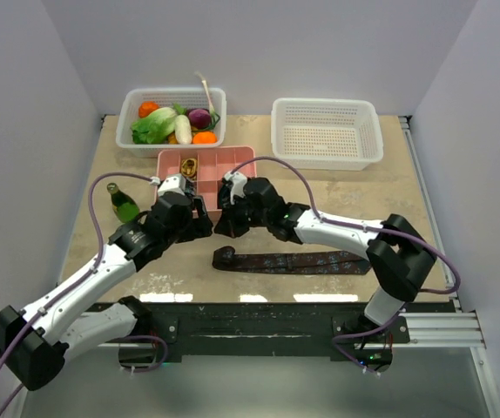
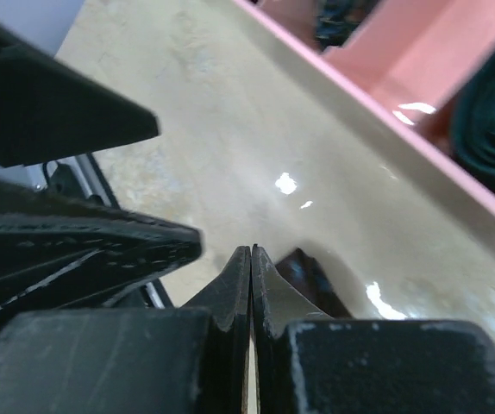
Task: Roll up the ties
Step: Roll the tie at the center of the board.
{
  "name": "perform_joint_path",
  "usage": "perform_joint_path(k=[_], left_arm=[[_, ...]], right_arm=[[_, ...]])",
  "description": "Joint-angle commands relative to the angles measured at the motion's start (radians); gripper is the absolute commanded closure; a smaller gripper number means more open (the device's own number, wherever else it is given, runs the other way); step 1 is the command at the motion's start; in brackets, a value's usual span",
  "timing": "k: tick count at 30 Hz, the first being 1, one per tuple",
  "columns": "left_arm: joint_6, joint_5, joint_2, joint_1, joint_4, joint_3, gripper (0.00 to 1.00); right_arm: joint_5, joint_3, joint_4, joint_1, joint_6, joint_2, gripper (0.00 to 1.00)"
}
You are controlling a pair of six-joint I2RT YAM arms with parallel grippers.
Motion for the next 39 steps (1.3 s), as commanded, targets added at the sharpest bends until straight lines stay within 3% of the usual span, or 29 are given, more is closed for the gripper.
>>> perform_joint_path(k=[1, 29, 39], left_arm=[[0.036, 0.116, -0.077, 0.064, 0.091, -0.040, 0.12], [0.045, 0.224, 0.013, 0.112, 0.231, -0.207, 0.13], [0.073, 0.454, 0.098, 0.112, 0.542, -0.344, 0.18]], right_arm=[[-0.014, 0.039, 0.026, 0.045, 0.005, 0.053, 1.00], [0.052, -0.218, 0.051, 0.069, 0.056, -0.039, 1.00], [0.121, -0.214, 0.014, 0.068, 0.023, 0.003, 1.00]])
